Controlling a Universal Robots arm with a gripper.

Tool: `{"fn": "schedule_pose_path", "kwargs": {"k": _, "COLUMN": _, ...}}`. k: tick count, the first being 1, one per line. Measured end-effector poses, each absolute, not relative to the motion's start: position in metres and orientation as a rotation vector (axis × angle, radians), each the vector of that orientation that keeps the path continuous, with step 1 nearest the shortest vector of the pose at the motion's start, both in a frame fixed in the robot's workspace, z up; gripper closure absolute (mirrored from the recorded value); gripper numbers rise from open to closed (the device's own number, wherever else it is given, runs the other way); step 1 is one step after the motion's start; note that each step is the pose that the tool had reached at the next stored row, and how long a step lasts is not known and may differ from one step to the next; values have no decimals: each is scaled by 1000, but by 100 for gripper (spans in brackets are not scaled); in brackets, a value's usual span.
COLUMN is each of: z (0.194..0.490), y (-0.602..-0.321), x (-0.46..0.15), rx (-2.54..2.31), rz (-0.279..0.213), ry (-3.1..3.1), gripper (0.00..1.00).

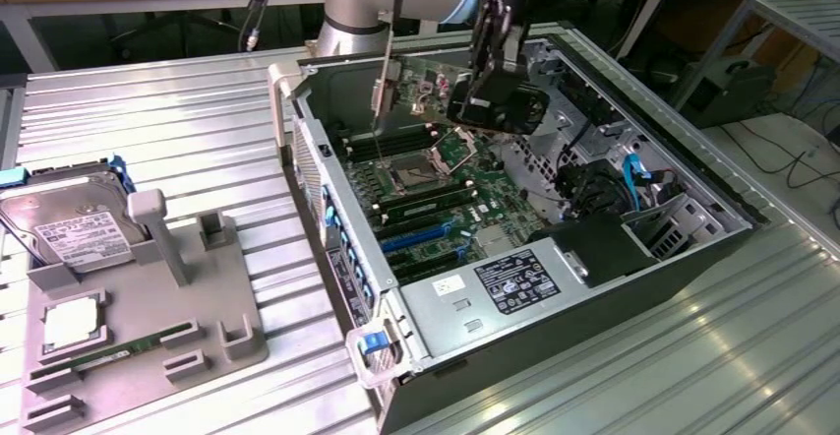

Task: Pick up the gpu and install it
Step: 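Insert the gpu into the slot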

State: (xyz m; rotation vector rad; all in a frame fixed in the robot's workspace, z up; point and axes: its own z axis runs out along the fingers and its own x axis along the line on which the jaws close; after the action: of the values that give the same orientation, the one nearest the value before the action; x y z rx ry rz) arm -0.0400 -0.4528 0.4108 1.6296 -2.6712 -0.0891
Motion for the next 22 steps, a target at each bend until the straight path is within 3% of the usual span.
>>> {"fn": "schedule_pose_path", "kwargs": {"k": 12, "z": 410, "y": -453, "x": -40, "rx": 1957, "rz": -81, "ry": -2438, "gripper": 72}}
{"fn": "schedule_pose_path", "kwargs": {"k": 18, "z": 409, "y": -453, "x": -40, "rx": 2016, "rz": -27, "ry": -2447, "gripper": 72}}
{"fn": "schedule_pose_path", "kwargs": {"k": 22, "z": 409, "y": -453, "x": -40, "rx": 2112, "rz": -28, "ry": -2364, "gripper": 72}}
